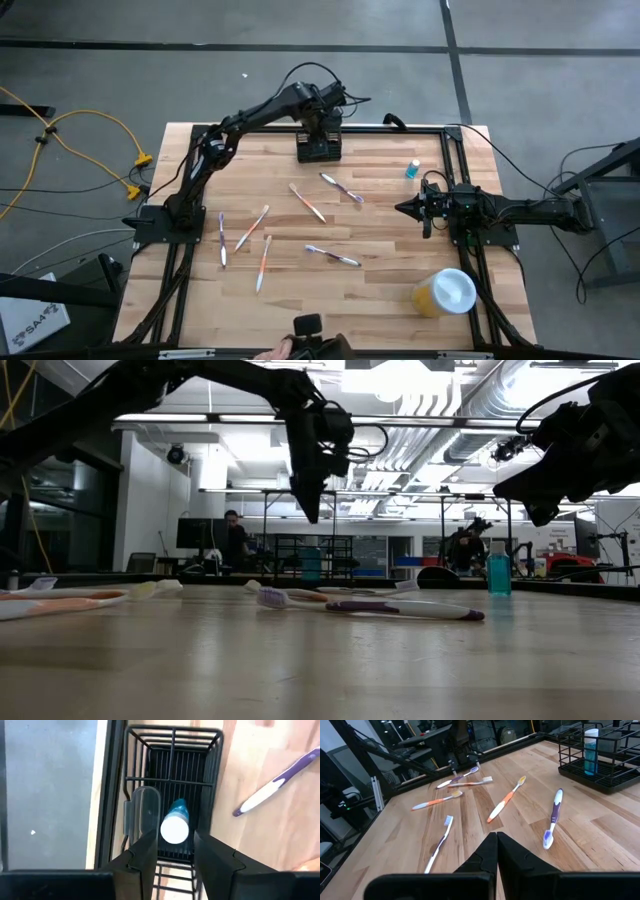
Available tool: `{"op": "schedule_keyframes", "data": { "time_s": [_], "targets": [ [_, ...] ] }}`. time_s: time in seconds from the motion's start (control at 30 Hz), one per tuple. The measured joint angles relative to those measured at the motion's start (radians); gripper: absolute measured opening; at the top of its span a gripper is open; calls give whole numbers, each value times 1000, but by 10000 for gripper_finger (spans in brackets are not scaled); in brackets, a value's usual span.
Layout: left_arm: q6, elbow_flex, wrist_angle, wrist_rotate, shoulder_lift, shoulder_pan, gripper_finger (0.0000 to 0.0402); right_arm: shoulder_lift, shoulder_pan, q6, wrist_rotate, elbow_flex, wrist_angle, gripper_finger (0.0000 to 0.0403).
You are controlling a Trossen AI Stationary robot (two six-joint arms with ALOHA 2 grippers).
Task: Pick & Place toothbrushing station
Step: Put the blue mouthwash into the wire organizer
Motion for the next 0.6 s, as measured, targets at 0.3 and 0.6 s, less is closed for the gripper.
{"op": "schedule_keyframes", "data": {
  "time_s": [0.3, 0.6],
  "targets": [
    [-74, 0, -90, 98, -36, -16, 123, 0, 0, 0, 0, 0, 0, 2],
    [-115, 0, -98, 157, -49, -27, 123, 0, 0, 0, 0, 0, 0, 2]
  ]
}}
